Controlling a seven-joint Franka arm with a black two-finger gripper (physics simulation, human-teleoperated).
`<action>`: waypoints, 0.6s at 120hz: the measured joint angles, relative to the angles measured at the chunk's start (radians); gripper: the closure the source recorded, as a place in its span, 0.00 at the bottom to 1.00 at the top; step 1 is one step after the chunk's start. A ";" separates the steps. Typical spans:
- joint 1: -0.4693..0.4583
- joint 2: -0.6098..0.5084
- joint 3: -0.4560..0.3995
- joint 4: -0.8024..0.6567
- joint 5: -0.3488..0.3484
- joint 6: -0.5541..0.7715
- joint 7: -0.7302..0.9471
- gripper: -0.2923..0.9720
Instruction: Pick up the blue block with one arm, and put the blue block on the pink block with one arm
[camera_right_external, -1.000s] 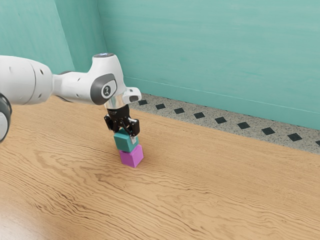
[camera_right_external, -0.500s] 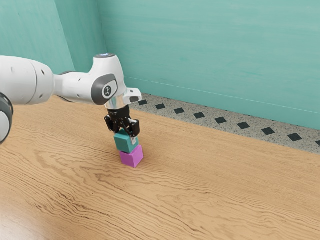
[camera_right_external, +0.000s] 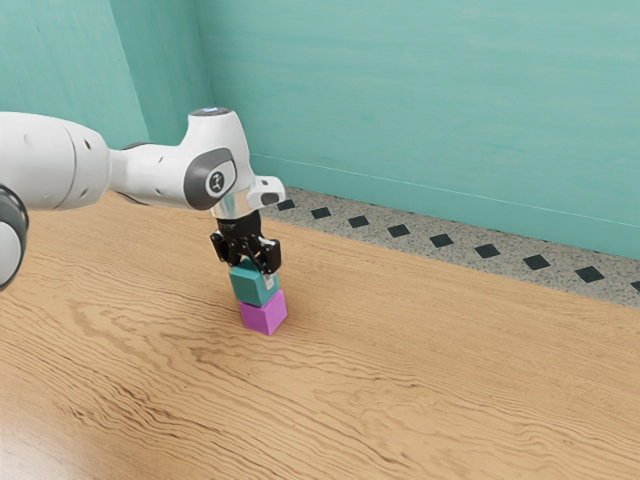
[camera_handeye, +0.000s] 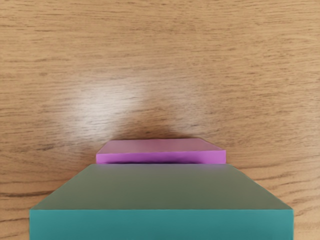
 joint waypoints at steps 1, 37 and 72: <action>0.000 0.000 0.000 0.000 0.000 0.000 0.000 0.46; 0.000 0.005 -0.003 0.006 -0.004 0.000 0.002 0.36; 0.000 0.005 -0.004 0.006 -0.002 0.001 0.005 0.27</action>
